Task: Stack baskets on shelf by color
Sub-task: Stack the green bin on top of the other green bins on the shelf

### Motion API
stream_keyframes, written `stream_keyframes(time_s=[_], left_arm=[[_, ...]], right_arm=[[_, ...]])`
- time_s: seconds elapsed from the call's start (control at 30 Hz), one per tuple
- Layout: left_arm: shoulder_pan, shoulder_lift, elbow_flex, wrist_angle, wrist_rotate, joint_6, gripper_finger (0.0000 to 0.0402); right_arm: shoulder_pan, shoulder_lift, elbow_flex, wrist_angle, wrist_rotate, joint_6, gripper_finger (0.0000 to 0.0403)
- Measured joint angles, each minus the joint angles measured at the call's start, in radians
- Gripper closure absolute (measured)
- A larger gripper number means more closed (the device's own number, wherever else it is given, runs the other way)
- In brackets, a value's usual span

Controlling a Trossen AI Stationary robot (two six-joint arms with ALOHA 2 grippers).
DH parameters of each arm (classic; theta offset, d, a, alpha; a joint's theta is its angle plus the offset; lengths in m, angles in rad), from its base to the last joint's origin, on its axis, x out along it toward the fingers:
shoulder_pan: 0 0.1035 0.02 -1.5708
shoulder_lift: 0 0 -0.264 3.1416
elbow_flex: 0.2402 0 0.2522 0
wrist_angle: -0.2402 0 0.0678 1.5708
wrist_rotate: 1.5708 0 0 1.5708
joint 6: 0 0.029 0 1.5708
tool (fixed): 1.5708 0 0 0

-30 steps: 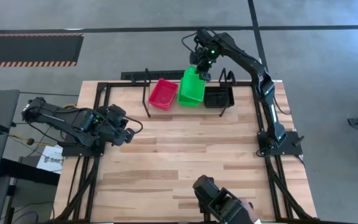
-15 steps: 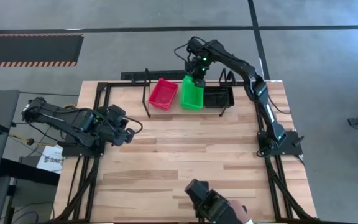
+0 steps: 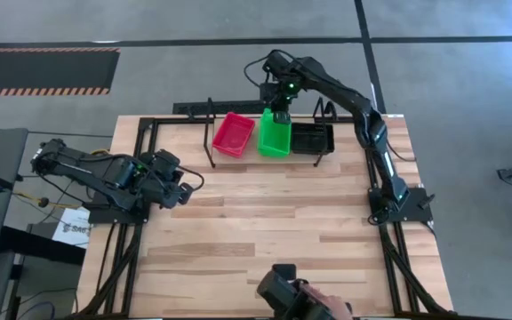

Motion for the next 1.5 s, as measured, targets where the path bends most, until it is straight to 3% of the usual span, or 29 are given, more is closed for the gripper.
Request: stream_keyframes(time_s=[0.33,0.5,0.73,0.97,1.5], left_arm=[[0.000,0.000,0.000,0.000,-0.009,0.000,0.0400],[0.000,0.000,0.000,0.000,-0.017,-0.007,0.0400],[0.000,0.000,0.000,0.000,-0.021,-0.017,0.0400],[0.000,0.000,0.000,0.000,-0.022,-0.017,0.0400],[0.000,0.000,0.000,0.000,-0.029,-0.027,0.0400]], right_arm=[[0.009,-0.043,0.000,0.032,0.000,0.015,0.0281],[0.030,-0.043,-0.001,0.009,-0.048,0.033,0.0284],[0.069,-0.043,-0.002,0.019,-0.056,0.032,0.0314],[0.070,-0.043,-0.084,0.037,-0.055,0.038,0.0394],[0.091,-0.043,-0.127,0.092,-0.052,0.034,0.0400]])
